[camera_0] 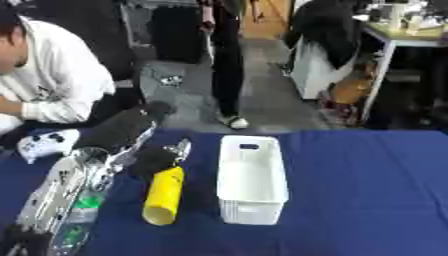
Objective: Pick up objects on the table and place them in the box.
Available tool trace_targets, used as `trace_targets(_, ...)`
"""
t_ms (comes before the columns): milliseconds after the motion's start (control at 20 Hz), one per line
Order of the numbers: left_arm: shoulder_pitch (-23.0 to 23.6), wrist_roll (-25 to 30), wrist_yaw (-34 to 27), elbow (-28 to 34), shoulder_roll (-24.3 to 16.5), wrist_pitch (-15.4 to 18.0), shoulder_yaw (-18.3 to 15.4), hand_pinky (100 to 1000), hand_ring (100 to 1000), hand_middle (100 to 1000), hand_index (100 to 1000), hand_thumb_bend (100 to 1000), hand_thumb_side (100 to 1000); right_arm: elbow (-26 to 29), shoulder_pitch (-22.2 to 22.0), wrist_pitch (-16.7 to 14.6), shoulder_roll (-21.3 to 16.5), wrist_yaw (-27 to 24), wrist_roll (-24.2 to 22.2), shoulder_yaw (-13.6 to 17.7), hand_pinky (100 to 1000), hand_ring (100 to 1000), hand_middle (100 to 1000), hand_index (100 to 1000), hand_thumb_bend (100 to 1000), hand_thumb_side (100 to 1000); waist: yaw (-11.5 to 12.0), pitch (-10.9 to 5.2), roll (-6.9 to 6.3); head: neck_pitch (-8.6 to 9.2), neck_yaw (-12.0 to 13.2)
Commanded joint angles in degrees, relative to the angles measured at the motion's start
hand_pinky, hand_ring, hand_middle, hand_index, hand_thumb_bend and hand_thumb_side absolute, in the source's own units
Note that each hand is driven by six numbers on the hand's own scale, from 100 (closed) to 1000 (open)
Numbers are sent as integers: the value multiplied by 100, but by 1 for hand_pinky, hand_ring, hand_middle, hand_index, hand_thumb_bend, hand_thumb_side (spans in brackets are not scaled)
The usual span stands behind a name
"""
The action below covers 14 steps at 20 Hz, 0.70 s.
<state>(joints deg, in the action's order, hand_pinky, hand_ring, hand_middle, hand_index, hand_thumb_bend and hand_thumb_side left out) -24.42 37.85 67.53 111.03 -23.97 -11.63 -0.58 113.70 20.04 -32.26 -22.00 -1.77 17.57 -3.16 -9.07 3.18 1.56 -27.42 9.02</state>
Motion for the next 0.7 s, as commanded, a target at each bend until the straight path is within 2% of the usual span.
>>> trace_targets(50, -36, 3, -38, 63, -131, 22, -46, 929, 943, 1000, 1000, 193, 1000, 89, 92, -1, -116, 0, -28, 21, 100, 215, 214, 358, 135, 794, -7, -62, 1, 67, 63)
trace_targets(600, -33, 22, -37, 57, -136, 48, -48, 926, 939, 1000, 1000, 190, 1000, 89, 94, 4, -118, 6, -29, 20, 100, 215, 214, 358, 134, 794, -10, -63, 0, 62, 72)
trace_targets(700, -36, 51, -12, 30, -142, 59, -47, 920, 934, 1000, 1000, 186, 1000, 89, 92, 10, -105, 3, -28, 20, 100, 215, 214, 358, 134, 794, -67, -64, 1, 70, 73)
